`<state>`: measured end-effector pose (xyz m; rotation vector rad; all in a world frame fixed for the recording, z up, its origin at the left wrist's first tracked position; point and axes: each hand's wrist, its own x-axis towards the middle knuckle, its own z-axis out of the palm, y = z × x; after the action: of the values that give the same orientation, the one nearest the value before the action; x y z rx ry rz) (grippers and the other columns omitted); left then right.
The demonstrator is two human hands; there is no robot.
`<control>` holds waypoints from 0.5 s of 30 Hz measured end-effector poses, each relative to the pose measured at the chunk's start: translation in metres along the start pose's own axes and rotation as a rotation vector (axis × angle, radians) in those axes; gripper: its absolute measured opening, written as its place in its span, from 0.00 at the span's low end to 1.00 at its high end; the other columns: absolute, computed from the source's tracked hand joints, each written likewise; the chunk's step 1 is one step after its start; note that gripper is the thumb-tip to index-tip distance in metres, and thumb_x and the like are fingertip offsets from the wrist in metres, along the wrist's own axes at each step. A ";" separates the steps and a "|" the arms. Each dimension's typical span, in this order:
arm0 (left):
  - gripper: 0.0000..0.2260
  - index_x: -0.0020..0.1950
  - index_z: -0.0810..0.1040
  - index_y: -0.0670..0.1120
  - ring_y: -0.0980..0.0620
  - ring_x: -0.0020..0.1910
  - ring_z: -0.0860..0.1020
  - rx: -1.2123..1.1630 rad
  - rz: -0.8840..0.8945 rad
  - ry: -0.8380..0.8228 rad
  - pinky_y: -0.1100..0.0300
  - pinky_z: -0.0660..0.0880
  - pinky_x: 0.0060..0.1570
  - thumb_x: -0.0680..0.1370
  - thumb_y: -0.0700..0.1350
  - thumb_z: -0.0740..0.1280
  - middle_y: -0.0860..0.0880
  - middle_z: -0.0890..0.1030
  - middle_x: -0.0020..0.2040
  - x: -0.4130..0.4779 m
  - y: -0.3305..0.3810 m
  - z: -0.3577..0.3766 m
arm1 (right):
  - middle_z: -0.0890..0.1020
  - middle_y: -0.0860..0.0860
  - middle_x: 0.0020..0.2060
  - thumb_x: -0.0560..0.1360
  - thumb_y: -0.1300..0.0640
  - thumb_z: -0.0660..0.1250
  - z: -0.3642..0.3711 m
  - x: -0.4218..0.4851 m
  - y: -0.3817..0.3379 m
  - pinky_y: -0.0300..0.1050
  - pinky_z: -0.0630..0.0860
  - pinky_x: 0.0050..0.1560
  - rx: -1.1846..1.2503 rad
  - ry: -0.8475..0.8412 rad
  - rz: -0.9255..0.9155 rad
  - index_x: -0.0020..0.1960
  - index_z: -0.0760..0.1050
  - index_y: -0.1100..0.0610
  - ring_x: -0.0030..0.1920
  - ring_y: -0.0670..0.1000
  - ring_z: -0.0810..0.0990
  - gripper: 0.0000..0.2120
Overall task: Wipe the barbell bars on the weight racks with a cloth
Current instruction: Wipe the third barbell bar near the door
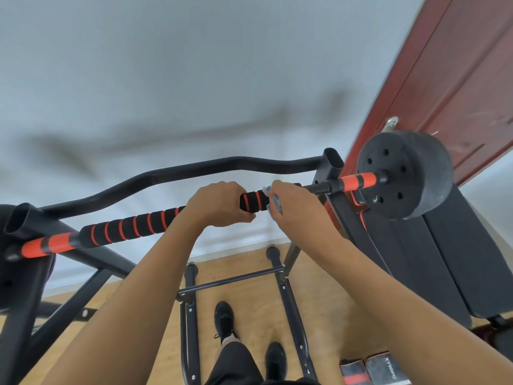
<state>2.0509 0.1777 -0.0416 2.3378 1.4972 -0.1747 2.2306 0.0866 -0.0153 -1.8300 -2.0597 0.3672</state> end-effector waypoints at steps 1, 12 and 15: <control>0.15 0.51 0.74 0.54 0.55 0.36 0.77 -0.019 -0.002 -0.028 0.61 0.71 0.36 0.75 0.60 0.75 0.52 0.78 0.39 0.001 0.000 -0.001 | 0.78 0.49 0.43 0.83 0.56 0.60 0.000 -0.003 0.001 0.46 0.78 0.43 0.011 -0.011 -0.003 0.53 0.71 0.55 0.40 0.51 0.78 0.04; 0.15 0.53 0.77 0.50 0.52 0.32 0.82 -0.279 0.012 -0.284 0.59 0.80 0.36 0.76 0.58 0.76 0.50 0.84 0.37 0.000 0.005 -0.028 | 0.80 0.48 0.39 0.82 0.51 0.63 -0.023 0.014 0.018 0.46 0.80 0.44 0.011 0.066 0.074 0.52 0.75 0.53 0.40 0.50 0.82 0.07; 0.14 0.50 0.73 0.55 0.56 0.37 0.76 0.026 0.092 0.040 0.61 0.69 0.37 0.76 0.61 0.73 0.55 0.78 0.39 -0.013 0.014 -0.015 | 0.80 0.46 0.40 0.82 0.51 0.62 -0.013 0.036 0.017 0.48 0.82 0.45 -0.049 0.014 0.049 0.49 0.74 0.50 0.39 0.49 0.83 0.05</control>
<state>2.0565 0.1666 -0.0202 2.4389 1.4105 -0.1253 2.2478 0.1241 -0.0069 -1.9089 -2.0347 0.3196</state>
